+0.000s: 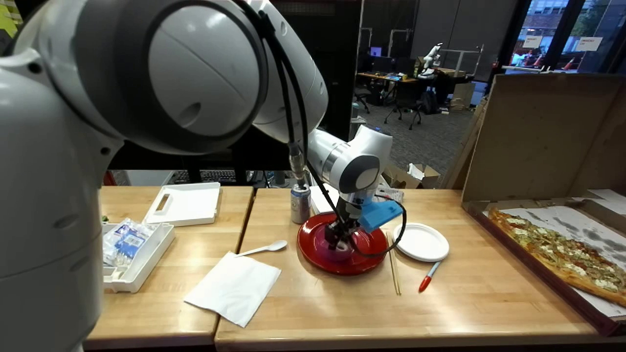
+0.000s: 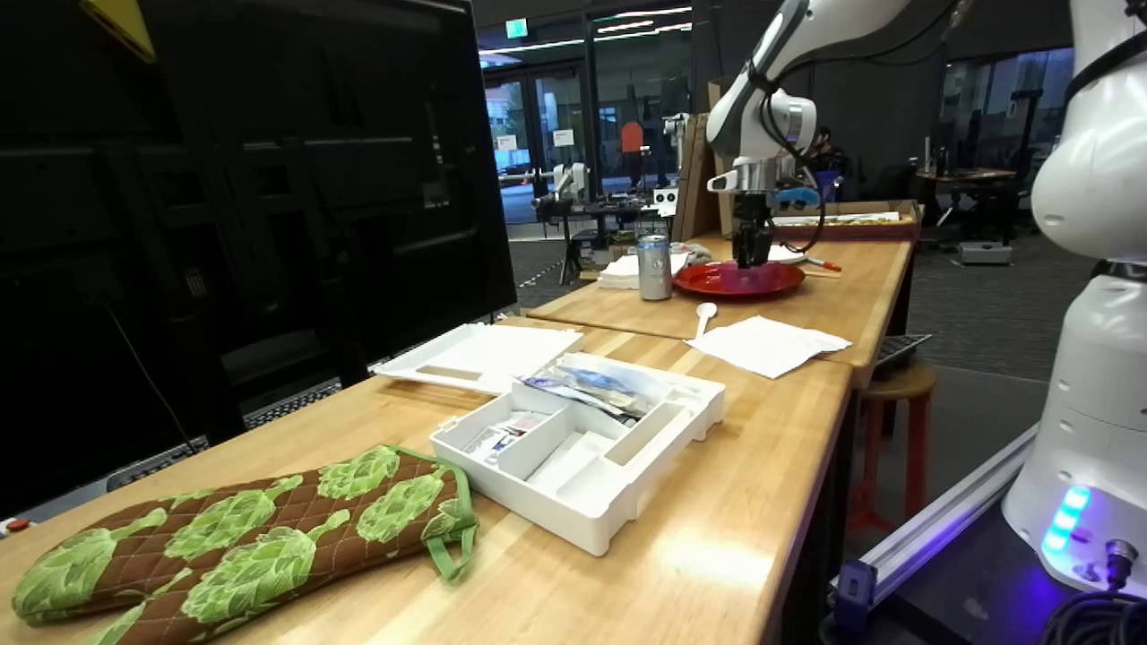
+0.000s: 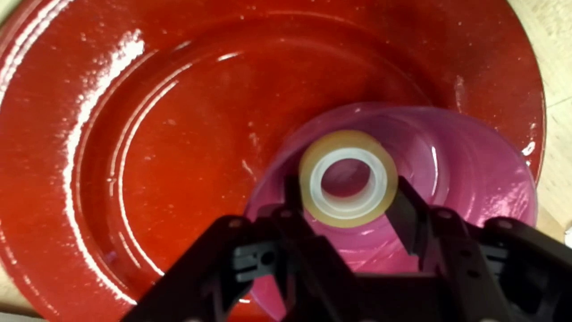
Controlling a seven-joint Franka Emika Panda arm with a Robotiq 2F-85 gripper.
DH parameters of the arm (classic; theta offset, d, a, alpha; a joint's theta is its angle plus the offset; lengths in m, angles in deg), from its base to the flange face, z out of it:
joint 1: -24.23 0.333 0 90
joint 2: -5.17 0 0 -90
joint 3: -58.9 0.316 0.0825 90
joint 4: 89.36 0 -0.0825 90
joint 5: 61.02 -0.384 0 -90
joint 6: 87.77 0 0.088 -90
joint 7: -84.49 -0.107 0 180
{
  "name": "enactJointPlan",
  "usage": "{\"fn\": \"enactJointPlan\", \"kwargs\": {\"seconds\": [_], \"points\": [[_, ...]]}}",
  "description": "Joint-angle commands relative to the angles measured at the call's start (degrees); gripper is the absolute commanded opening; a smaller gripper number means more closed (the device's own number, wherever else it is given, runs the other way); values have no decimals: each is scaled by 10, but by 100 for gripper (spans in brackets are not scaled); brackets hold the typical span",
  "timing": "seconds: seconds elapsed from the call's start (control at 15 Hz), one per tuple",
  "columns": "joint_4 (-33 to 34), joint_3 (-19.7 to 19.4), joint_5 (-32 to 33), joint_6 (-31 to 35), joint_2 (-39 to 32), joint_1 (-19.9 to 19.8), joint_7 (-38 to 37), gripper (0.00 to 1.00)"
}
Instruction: Remove the white spoon and tape from the purple bowl.
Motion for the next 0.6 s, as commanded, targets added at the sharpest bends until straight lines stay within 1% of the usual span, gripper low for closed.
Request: {"fn": "enactJointPlan", "kwargs": {"seconds": [0.0, 0.53], "points": [[-9, 5, 11, 11, 16, 0, -5, 24], [-35, 9, 12, 56, 47, 1, 2, 24]]}}
